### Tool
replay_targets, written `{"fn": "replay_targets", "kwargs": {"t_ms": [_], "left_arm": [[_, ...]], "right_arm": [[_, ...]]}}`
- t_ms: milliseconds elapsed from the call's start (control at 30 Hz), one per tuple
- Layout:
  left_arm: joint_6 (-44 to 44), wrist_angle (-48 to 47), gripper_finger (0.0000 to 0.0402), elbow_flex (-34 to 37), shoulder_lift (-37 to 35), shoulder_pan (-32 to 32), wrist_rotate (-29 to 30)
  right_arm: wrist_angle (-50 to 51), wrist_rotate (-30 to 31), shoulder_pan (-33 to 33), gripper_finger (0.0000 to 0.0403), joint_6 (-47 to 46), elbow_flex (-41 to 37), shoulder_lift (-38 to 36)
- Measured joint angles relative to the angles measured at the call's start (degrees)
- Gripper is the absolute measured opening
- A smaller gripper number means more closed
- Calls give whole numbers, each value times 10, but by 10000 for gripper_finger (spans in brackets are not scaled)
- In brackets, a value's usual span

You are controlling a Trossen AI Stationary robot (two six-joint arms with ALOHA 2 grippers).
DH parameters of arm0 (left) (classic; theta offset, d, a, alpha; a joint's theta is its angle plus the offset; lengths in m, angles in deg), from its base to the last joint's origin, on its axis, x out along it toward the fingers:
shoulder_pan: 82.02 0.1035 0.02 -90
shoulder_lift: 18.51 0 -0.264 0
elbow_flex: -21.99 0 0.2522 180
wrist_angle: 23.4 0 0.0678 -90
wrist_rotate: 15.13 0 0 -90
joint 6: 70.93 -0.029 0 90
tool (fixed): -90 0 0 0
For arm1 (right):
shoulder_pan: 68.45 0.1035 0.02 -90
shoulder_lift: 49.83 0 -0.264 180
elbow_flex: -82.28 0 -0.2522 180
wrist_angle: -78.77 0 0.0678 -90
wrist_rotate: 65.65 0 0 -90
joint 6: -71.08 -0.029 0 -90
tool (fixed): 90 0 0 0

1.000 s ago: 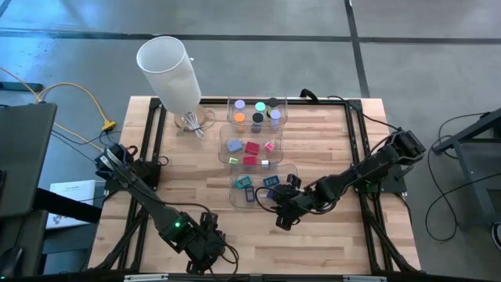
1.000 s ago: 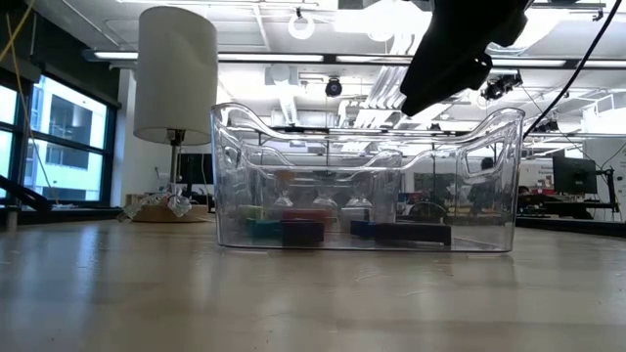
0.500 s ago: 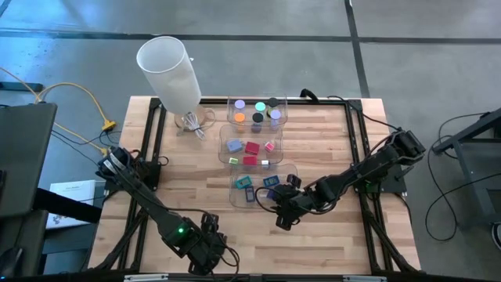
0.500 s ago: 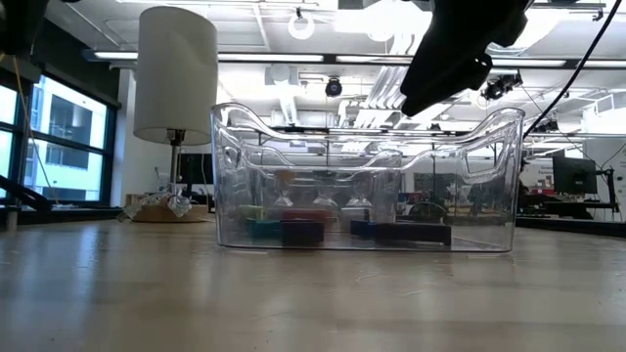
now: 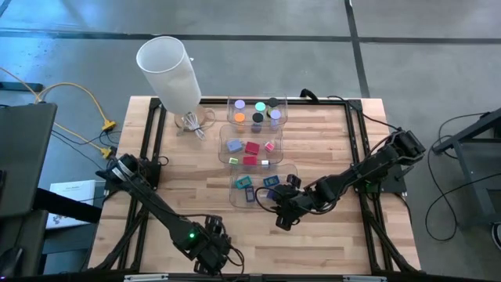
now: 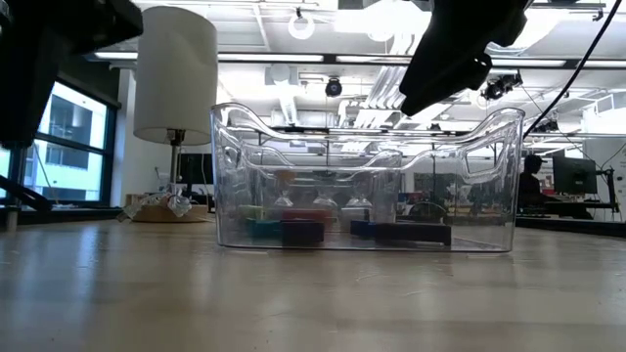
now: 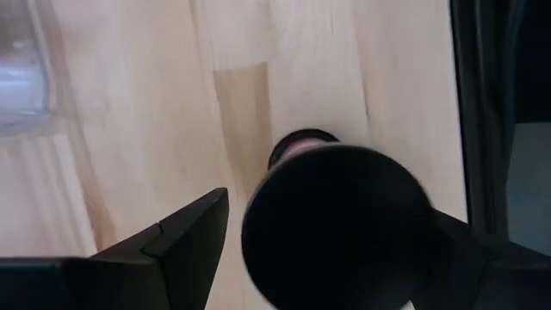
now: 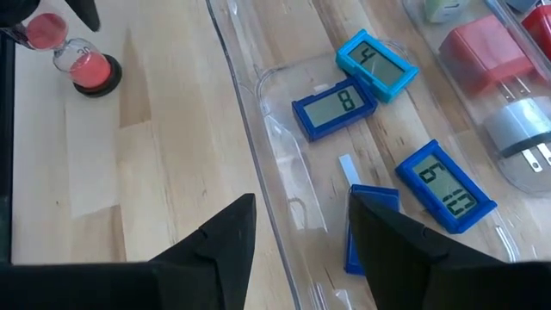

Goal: Pick & Place Office items
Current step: Put the pink hourglass into the top transparent bin

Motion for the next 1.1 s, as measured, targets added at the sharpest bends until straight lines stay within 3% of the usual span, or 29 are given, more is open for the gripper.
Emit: {"fn": "replay_targets", "kwargs": {"t_ms": [200, 467, 700, 833, 1000, 1100], "left_arm": [[0, 1, 289, 0, 9, -1, -13], [-27, 2, 289, 0, 9, 2, 31], [-27, 2, 288, 0, 9, 3, 32], [-27, 2, 258, 0, 9, 3, 37], [-25, 3, 190, 0, 8, 3, 41], [-25, 2, 189, 0, 8, 3, 41]], "right_arm": [[0, 0, 0, 175, 0, 0, 0], [0, 0, 0, 175, 0, 0, 0], [0, 0, 0, 175, 0, 0, 0], [0, 0, 0, 175, 0, 0, 0], [0, 0, 0, 175, 0, 0, 0], [1, 0, 0, 175, 1, 0, 0]]}}
